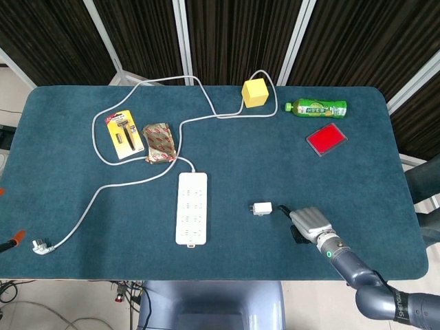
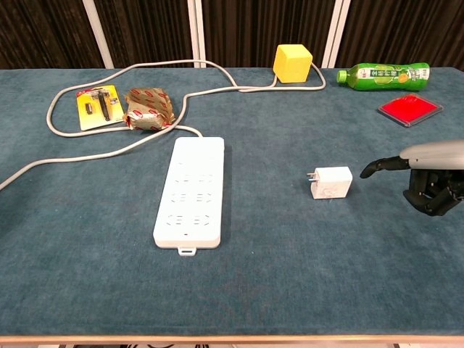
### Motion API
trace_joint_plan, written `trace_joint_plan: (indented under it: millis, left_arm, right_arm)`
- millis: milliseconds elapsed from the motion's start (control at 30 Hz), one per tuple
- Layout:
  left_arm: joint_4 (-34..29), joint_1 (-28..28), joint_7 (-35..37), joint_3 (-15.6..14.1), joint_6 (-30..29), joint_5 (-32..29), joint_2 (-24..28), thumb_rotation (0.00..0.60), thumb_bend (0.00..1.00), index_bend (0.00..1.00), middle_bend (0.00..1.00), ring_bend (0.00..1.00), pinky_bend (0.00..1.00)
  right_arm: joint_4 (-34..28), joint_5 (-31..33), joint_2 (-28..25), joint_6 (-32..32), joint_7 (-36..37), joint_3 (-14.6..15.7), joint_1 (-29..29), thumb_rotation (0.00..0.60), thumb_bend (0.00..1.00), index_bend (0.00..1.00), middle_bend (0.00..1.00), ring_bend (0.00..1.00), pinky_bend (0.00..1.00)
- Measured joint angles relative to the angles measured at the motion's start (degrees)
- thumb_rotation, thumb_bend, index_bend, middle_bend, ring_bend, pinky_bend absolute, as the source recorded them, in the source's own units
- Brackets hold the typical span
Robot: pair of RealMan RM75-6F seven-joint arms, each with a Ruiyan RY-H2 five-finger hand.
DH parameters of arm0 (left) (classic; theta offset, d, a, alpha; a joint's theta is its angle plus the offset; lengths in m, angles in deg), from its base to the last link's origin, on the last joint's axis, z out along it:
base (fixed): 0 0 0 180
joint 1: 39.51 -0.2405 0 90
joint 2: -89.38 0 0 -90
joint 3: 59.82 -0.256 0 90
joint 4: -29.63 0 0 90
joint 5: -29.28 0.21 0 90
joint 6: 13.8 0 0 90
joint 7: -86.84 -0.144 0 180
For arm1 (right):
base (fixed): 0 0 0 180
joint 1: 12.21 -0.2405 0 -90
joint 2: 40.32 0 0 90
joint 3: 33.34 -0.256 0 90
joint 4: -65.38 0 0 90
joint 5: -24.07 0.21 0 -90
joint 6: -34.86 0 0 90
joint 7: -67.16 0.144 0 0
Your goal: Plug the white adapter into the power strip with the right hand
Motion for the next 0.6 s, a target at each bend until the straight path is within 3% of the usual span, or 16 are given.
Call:
trace_joint_plan:
  millis: [600]
  left_arm:
    - [0.0,0.0,0.2,0.2,0.0,-0.5,0.1,0.6,0.1,0.19,0.0,0.0,0.0]
  right_arm:
    - [1.2,0.0,1.2,-0.5,3.5,1.7,-3.5,0.6,0.81,0.09,0.84,0.84,0.79]
